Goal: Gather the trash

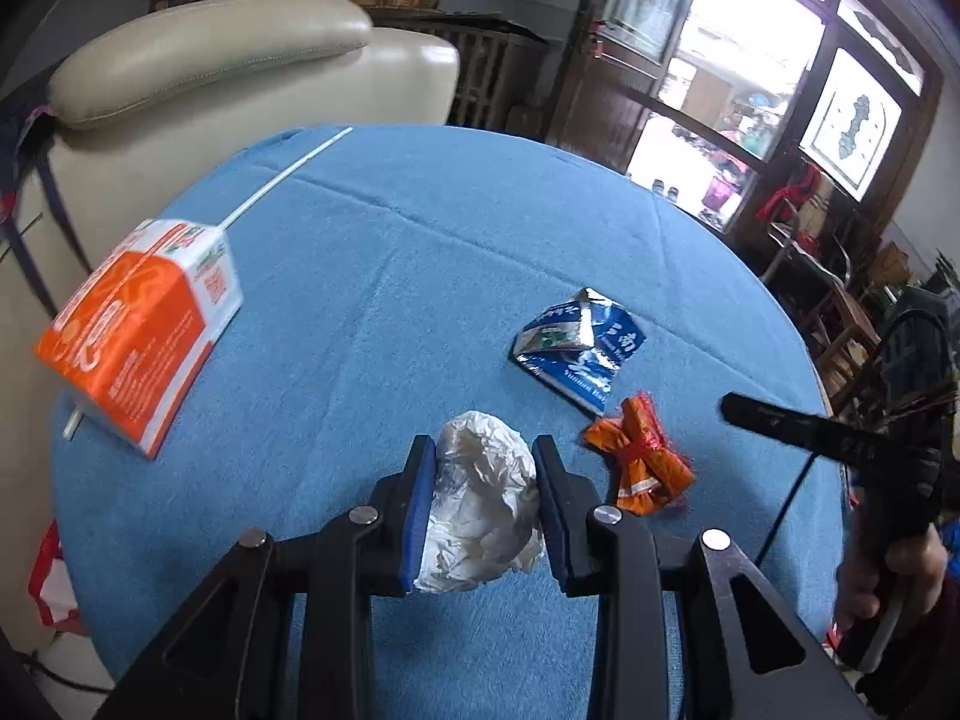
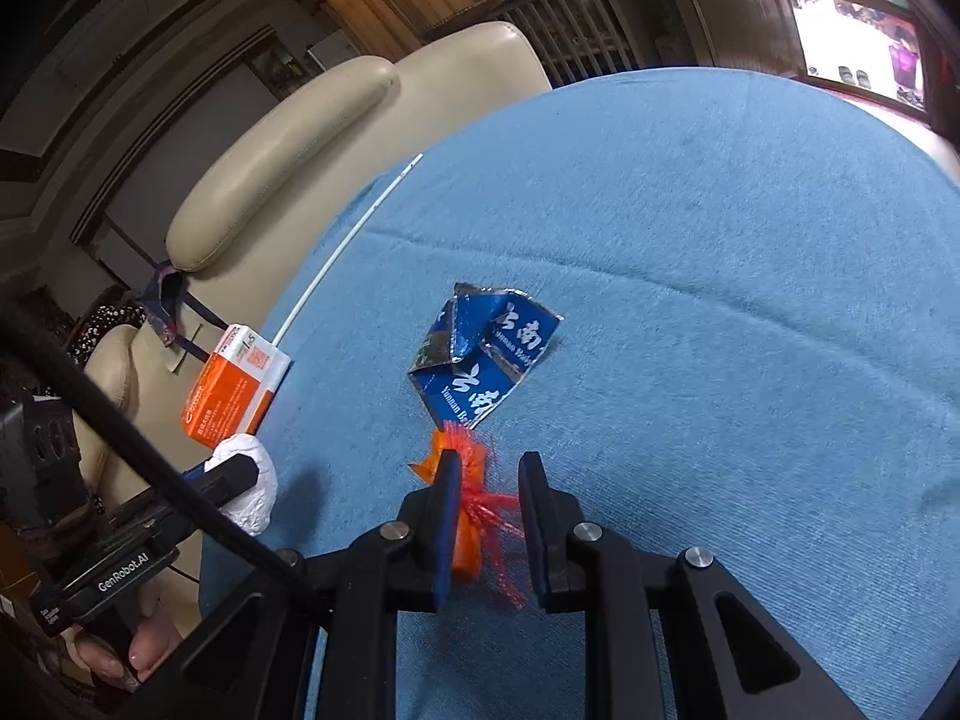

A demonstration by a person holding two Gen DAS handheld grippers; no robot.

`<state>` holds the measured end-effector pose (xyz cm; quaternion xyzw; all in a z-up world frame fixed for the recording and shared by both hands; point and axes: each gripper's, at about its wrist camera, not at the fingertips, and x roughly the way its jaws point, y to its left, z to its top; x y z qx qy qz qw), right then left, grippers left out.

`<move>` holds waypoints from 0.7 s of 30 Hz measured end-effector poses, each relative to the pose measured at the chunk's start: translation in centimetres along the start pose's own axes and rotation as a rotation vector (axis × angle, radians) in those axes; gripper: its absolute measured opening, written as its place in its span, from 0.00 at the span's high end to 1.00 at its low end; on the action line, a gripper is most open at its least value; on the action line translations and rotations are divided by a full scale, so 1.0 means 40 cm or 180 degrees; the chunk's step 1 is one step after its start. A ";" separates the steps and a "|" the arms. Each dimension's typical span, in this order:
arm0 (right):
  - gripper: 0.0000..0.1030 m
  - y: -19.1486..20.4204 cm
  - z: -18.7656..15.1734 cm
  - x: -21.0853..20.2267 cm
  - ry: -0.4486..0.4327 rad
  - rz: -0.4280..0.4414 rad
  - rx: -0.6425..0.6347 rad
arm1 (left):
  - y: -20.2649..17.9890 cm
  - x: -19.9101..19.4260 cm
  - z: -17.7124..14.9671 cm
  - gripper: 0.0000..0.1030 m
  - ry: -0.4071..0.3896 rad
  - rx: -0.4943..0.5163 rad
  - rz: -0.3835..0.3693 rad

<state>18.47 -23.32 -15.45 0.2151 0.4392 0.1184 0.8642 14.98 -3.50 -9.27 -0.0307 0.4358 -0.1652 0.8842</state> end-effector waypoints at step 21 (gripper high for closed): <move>0.79 -0.041 -0.040 -0.074 -0.0065 -0.0083 0.0099 | -0.085 -0.049 -0.013 0.67 -0.0220 0.0318 -0.0156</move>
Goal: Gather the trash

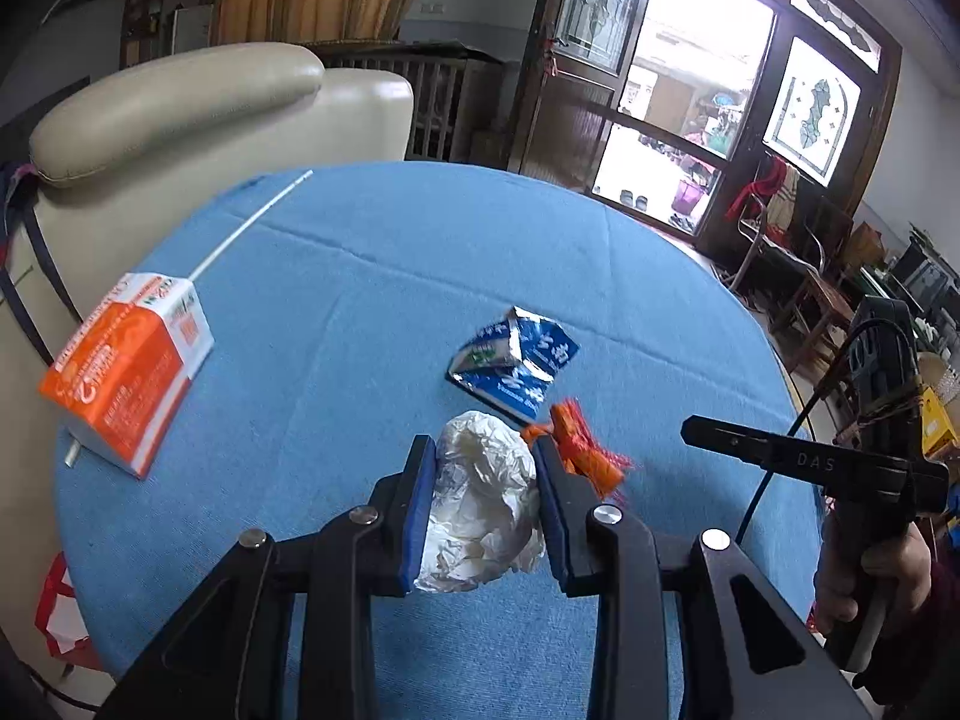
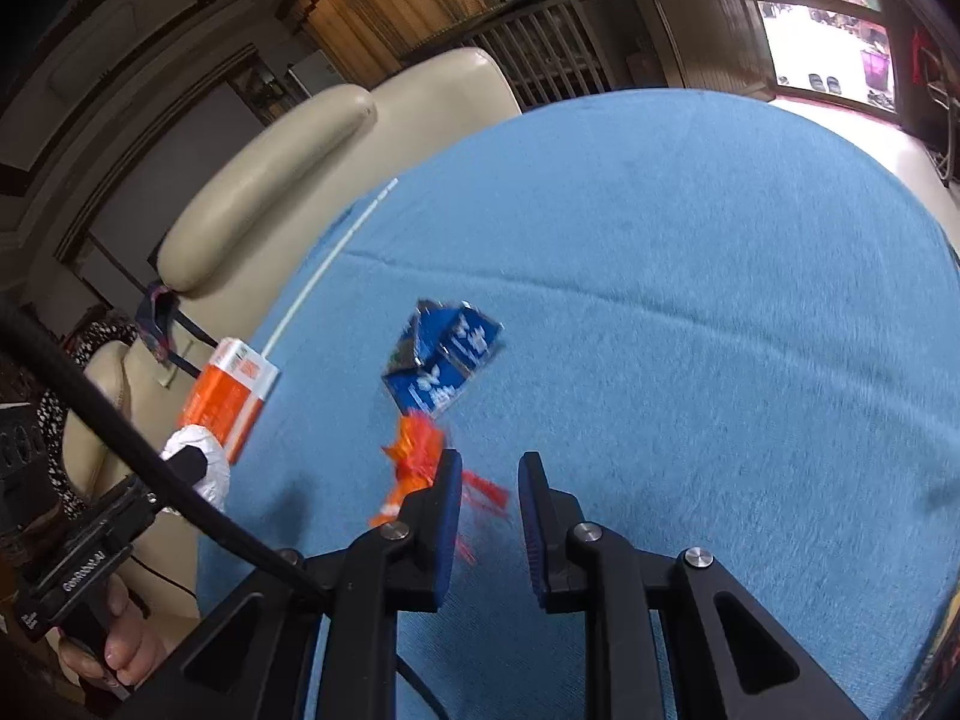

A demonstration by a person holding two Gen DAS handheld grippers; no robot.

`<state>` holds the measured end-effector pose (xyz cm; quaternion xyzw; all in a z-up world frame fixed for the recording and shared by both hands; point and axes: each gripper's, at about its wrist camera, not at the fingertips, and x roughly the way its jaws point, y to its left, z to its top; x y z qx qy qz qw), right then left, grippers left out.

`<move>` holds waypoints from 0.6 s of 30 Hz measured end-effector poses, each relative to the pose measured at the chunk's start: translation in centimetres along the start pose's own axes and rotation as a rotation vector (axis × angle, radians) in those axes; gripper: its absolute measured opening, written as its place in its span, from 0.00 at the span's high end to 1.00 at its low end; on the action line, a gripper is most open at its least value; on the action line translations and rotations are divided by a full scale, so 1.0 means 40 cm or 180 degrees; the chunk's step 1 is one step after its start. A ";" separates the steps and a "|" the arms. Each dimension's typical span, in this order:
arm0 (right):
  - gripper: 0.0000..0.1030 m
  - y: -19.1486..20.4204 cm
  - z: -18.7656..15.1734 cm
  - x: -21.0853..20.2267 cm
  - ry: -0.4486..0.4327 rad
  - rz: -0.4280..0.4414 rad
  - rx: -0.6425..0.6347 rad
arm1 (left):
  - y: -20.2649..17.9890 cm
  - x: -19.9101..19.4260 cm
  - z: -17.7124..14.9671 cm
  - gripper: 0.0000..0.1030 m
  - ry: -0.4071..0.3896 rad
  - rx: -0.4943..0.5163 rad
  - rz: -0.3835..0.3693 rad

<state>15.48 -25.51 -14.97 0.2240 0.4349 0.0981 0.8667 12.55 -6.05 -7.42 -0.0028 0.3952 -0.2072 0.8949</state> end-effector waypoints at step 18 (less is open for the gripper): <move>0.79 -0.008 -0.003 -0.013 -0.0075 0.0056 0.0092 | -0.016 0.006 -0.019 0.67 0.0036 0.0051 -0.0031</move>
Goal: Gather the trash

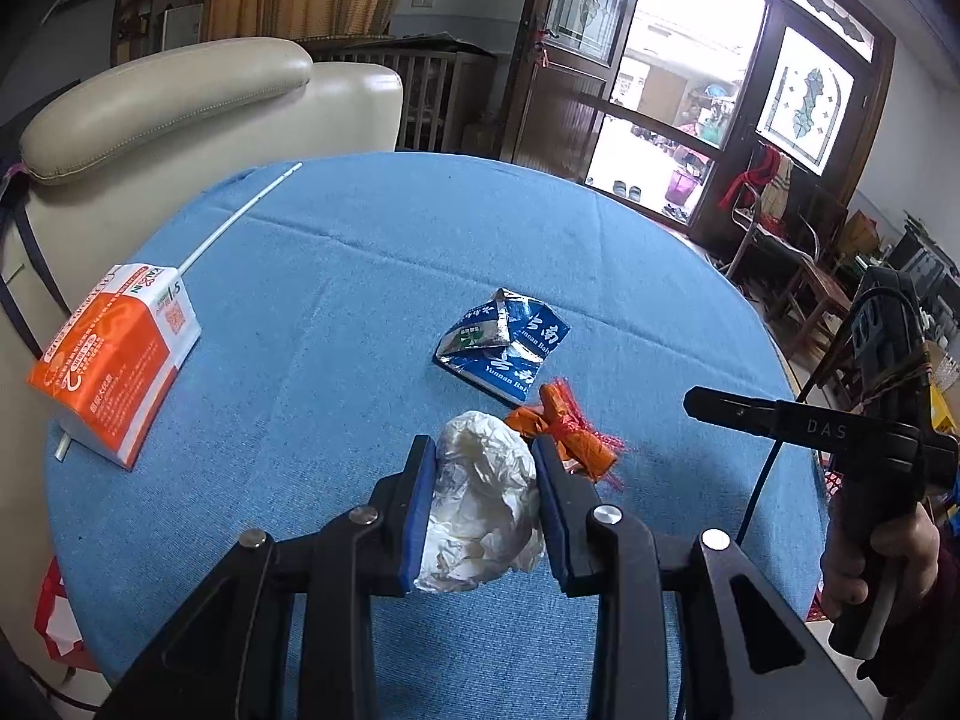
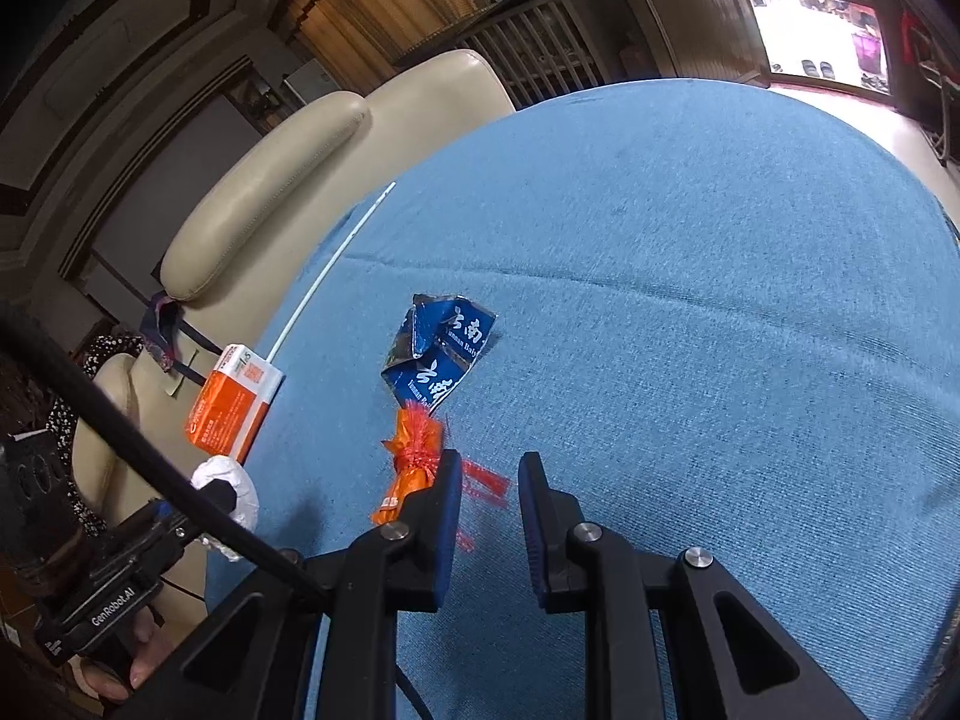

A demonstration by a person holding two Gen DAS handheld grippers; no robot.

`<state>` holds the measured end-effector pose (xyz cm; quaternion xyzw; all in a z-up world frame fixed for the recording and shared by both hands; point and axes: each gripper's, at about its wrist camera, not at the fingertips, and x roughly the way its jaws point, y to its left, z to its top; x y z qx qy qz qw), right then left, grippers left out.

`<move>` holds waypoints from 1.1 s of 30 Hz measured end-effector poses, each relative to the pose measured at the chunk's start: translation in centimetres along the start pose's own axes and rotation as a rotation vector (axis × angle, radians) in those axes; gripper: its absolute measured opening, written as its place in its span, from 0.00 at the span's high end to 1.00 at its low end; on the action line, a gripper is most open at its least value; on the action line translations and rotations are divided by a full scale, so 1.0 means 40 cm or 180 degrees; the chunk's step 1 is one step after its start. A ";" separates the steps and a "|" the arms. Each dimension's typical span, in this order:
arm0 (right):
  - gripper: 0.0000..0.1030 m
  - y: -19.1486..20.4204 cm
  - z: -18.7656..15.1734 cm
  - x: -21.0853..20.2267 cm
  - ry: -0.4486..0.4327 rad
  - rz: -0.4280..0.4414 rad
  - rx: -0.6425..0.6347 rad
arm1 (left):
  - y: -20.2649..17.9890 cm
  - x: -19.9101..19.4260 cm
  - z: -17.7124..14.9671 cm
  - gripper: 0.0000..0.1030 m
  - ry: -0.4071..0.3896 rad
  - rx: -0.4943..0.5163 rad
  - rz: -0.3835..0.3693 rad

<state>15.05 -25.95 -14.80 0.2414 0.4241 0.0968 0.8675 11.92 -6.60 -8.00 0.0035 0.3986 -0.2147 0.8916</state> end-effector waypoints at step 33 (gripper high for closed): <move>0.79 0.026 0.011 -0.118 -0.0331 0.0196 -0.0015 | -0.113 -0.120 0.025 0.67 -0.0163 0.0295 -0.0060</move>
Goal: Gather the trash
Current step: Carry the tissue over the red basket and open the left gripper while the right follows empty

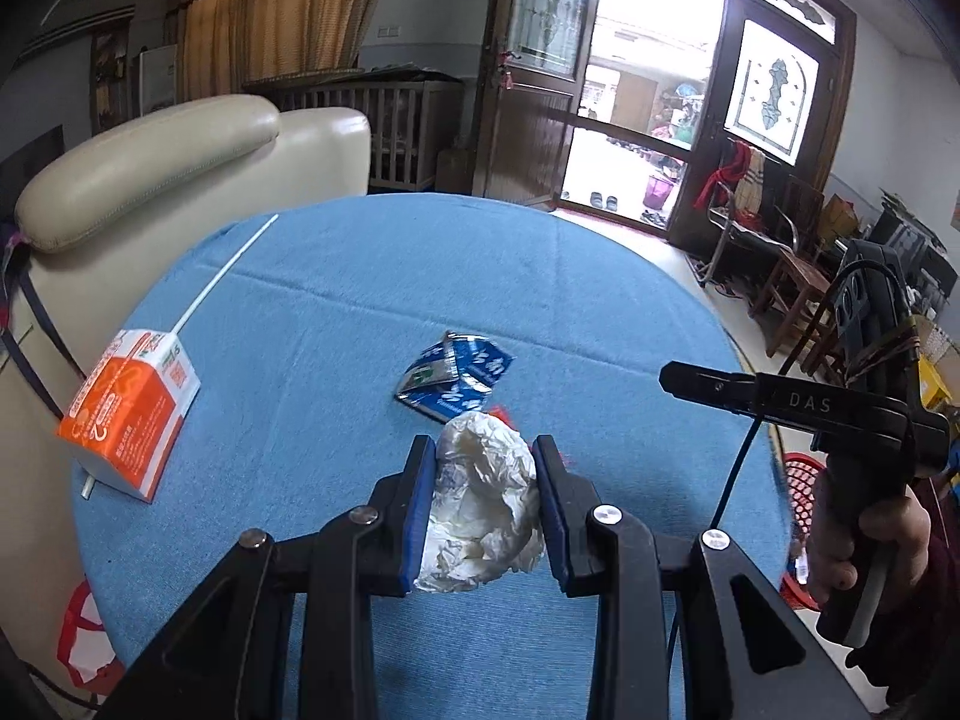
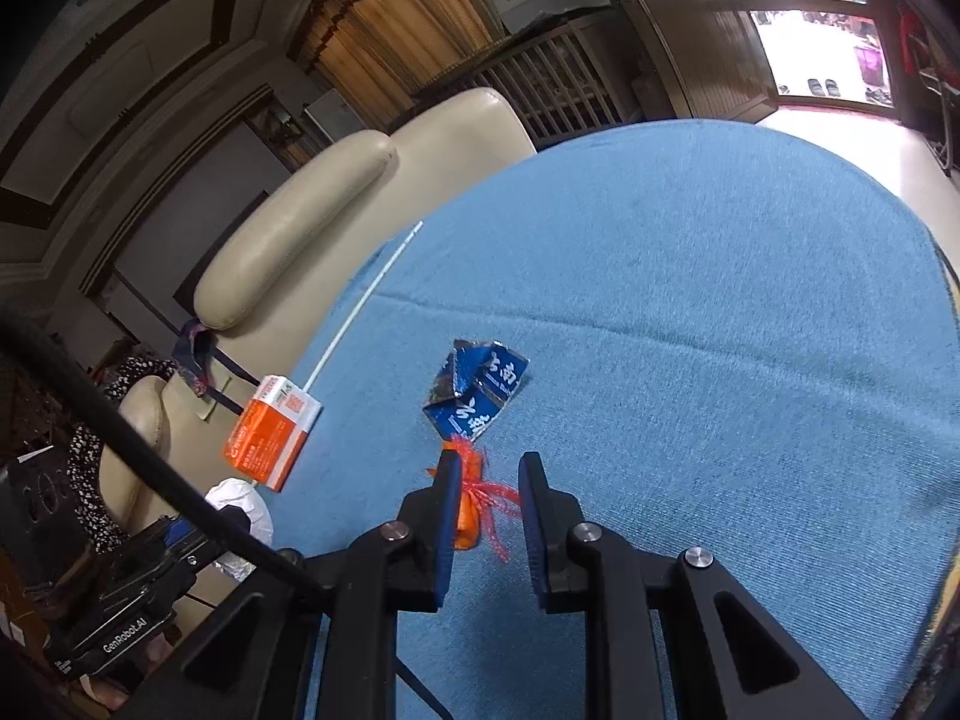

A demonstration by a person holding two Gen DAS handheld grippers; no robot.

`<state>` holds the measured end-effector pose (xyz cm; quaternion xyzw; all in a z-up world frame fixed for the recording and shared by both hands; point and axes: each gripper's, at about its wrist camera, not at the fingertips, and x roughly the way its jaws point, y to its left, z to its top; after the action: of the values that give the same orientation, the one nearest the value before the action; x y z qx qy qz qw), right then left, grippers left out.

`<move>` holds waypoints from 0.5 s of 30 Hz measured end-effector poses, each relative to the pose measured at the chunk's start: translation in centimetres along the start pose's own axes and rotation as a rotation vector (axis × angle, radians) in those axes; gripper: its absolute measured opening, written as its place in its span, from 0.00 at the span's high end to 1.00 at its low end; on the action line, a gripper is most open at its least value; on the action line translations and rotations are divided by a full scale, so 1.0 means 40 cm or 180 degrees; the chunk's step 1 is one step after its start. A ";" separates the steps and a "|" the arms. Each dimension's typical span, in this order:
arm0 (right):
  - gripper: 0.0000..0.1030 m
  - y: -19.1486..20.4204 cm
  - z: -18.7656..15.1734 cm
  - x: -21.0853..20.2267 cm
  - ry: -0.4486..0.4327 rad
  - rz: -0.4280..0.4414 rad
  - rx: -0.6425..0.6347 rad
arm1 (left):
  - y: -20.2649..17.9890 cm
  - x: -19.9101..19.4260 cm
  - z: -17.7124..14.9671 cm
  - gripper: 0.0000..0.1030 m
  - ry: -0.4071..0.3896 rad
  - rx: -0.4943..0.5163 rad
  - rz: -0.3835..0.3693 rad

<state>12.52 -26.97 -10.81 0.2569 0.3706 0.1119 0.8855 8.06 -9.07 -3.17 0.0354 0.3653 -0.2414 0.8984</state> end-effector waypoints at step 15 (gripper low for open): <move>0.79 -0.124 -0.041 -0.388 -0.0837 -0.0087 0.0177 | -0.321 -0.044 0.062 0.67 0.0094 0.0665 -0.0629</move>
<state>0.51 -36.57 -5.14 0.2887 0.2577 0.0549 0.9204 2.66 -20.25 1.30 0.0962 0.3530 -0.3648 0.8562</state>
